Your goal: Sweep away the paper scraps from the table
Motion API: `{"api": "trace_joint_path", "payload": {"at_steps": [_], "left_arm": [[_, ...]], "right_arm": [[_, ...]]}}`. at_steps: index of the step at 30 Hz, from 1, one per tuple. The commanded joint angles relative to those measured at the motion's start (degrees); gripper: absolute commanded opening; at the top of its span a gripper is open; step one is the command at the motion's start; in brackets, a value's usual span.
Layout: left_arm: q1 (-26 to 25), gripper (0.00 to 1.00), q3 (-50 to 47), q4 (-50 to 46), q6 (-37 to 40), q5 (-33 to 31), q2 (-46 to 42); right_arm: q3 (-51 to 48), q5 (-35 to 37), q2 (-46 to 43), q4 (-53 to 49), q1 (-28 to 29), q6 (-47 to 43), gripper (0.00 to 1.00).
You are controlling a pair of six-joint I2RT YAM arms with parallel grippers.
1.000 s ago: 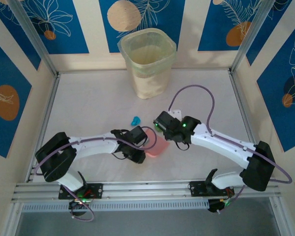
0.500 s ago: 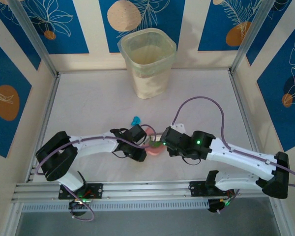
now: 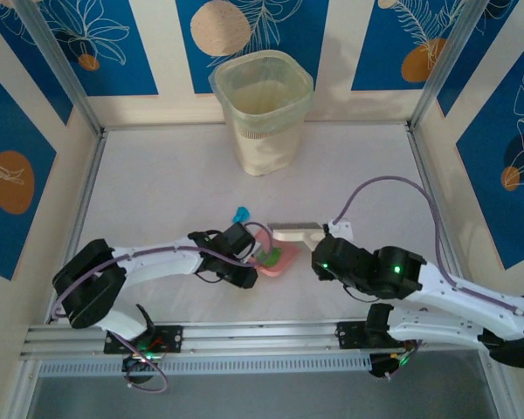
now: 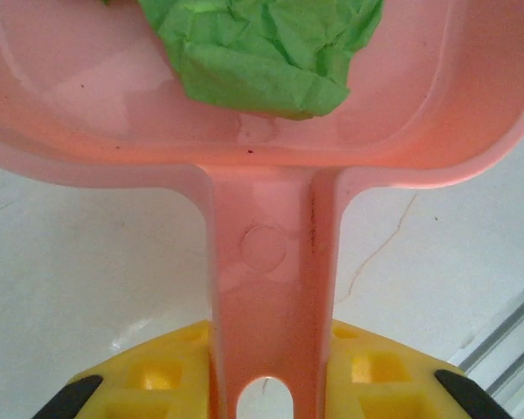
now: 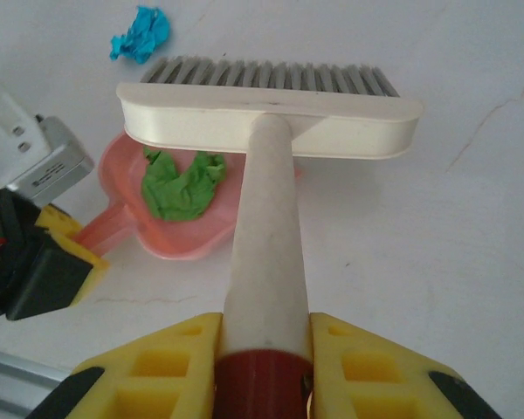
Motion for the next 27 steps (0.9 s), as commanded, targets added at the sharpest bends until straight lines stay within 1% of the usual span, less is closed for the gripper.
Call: {"api": "trace_joint_path", "payload": {"at_steps": [1,5,9,12,16,20,22,27], "left_arm": [[0.0,0.0,-0.8,0.9,-0.9,1.2,-2.9],[-0.5,0.0,-0.7,-0.3,-1.2,0.6,-5.5],[-0.8,0.0,-0.7,-1.9,-1.7,-0.6,-9.2],[-1.0,0.0,-0.3,-4.2,-1.9,-2.0,-12.5],[-0.9,0.0,1.5,-9.8,-3.1,-6.7,-17.5],[-0.7,0.0,4.7,-16.7,-3.3,-12.8,-22.2],[-0.2,0.0,6.3,-19.4,-3.3,-15.1,-24.2],[2.1,0.0,12.3,-24.9,-2.1,-15.6,-26.7]], "right_arm": [[-2.8,7.4,-5.4,-0.6,0.3,5.0,0.0],[-7.9,11.8,-12.5,-0.7,-1.1,8.8,0.0],[-11.4,12.7,-17.9,-2.1,-3.7,11.8,0.0],[-13.8,11.8,-20.2,-1.9,-5.4,12.2,0.0],[-15.4,10.1,-19.7,-0.9,-7.6,11.6,0.0],[-16.7,9.8,-19.0,-0.3,-8.6,12.0,0.0],[-18.1,9.0,-18.5,1.8,-8.8,11.6,0.0],[-21.4,5.3,-13.7,8.8,-9.2,9.4,0.0]]}}
